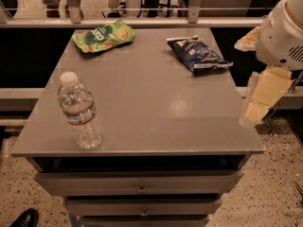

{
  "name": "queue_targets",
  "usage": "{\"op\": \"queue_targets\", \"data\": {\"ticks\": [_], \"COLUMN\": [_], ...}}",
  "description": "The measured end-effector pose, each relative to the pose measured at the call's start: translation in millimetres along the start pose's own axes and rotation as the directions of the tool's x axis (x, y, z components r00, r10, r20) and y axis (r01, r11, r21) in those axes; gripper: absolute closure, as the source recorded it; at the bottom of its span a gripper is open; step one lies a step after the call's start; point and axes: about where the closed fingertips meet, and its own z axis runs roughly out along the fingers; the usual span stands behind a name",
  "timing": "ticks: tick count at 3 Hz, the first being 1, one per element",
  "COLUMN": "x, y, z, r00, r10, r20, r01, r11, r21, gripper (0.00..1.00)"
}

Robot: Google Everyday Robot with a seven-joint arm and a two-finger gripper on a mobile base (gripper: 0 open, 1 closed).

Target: Move water bottle near green rice chip bag

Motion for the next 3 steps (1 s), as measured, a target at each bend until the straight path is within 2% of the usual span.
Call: {"op": "queue_targets", "data": {"ticks": [1,2,3], "x": [-41.0,-109.8,-149.0], "y": [17.0,49.9,70.5], "z": [19.9,37.1,45.3], "r00": [0.988,0.920,0.857], "r10": [-0.038,-0.055,-0.046], "r20": [0.149,0.388,0.513], "r01": [0.045,0.097,0.117], "r11": [0.9981,0.9914,0.9875], "r21": [-0.041,-0.088,-0.106], "gripper": [0.00,0.00,0.00]}}
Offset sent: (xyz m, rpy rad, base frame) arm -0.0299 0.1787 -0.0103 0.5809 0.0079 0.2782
